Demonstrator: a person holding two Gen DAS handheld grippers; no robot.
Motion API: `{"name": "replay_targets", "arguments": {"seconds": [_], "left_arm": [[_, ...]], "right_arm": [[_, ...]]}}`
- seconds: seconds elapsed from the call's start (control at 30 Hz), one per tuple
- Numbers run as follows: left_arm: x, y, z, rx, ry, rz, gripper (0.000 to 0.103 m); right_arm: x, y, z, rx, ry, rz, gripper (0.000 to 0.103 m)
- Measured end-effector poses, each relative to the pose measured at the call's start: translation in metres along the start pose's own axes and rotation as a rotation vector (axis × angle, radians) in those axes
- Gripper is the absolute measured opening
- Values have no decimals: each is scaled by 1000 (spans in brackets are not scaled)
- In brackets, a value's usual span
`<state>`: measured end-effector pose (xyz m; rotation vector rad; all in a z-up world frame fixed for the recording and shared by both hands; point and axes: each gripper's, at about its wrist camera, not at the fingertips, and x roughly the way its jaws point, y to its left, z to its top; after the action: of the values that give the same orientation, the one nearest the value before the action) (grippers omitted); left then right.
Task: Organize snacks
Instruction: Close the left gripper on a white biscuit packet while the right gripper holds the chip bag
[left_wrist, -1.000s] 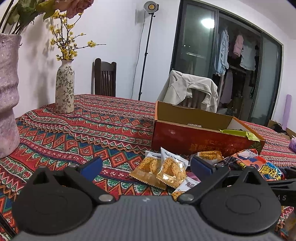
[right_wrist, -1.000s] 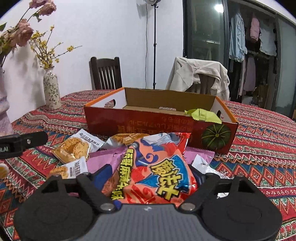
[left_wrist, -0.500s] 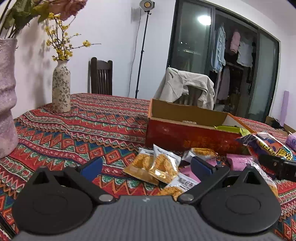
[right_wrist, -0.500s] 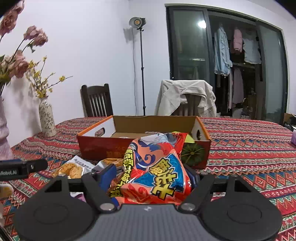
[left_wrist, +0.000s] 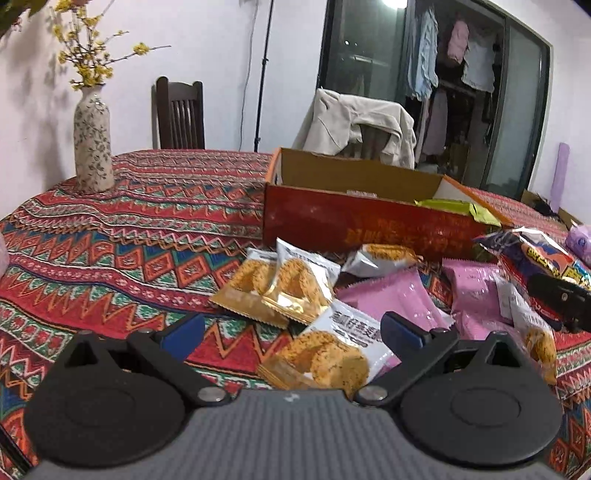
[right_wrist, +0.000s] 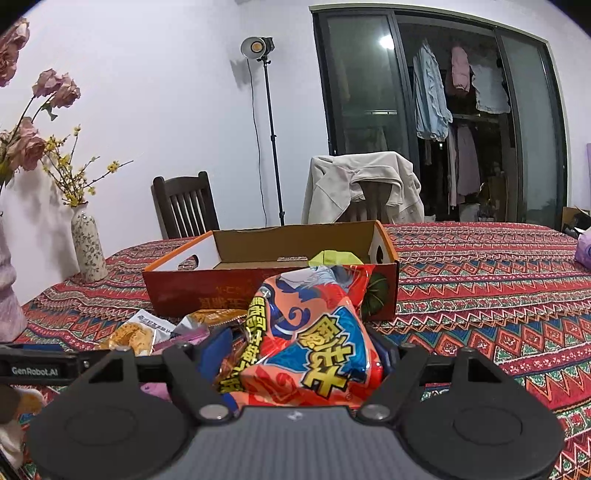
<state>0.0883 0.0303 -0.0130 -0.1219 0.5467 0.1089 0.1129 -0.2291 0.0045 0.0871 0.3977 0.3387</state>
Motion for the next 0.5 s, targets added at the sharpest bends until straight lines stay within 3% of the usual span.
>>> {"name": "replay_targets", "arguments": {"seconds": [0.17,0.3,0.47,0.5], "left_arm": [[17,-11,-6,65,87,-19,103],[24,-3,-4,14,108,-57,99],[16,1,-2,-2,95,-110,53],[14,3,-1,-7,90,-113,53]], "right_arm": [[1,-2,-2,7,3,1,75],[2,-3,-2,9,3,1,75],[1,-5,-2,13,6,0,75],[0,-5,-2,12,5,-1,75]]}}
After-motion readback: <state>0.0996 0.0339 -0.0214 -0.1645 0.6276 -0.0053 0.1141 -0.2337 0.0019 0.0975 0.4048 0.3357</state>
